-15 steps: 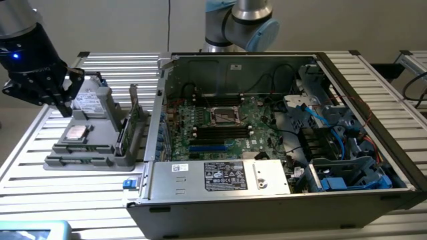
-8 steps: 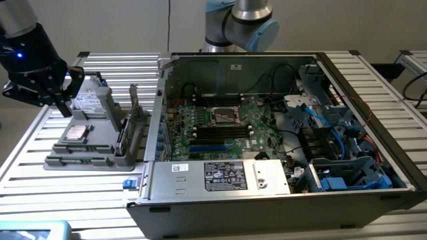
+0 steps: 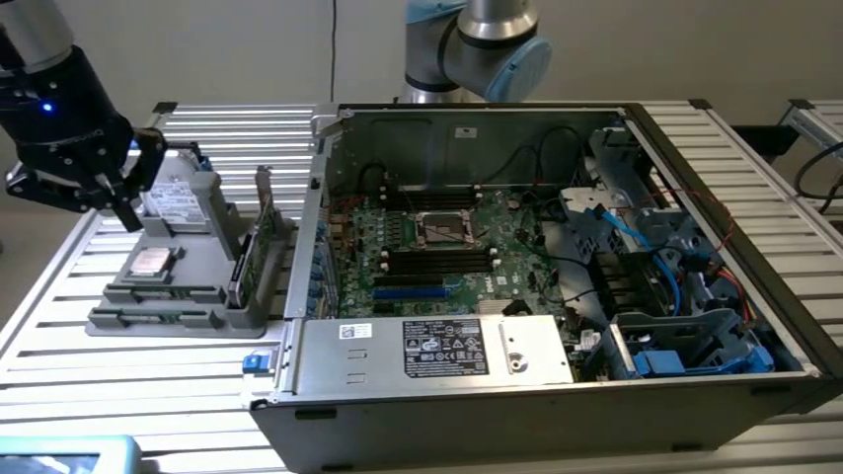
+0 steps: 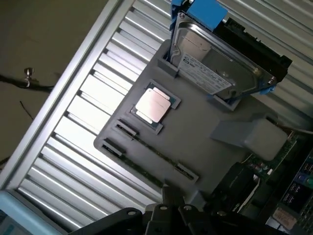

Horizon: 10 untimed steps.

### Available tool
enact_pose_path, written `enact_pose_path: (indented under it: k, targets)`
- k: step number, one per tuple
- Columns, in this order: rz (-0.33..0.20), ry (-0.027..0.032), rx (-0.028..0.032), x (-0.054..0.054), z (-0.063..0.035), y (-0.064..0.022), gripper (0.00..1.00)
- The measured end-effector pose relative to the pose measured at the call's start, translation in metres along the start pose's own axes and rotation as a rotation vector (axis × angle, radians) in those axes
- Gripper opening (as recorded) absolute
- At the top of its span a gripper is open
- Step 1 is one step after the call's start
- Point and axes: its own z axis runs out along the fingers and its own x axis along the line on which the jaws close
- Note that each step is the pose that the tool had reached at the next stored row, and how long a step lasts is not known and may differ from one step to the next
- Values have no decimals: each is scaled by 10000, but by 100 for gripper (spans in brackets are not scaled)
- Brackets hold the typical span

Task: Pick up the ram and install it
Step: 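Pick up the ram and move it above insertion slot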

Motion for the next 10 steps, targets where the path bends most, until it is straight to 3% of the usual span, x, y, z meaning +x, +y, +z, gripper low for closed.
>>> enact_pose_path:
  k: [10]
  targets:
    - [-1821, 14, -17, 0, 6, 0, 11]
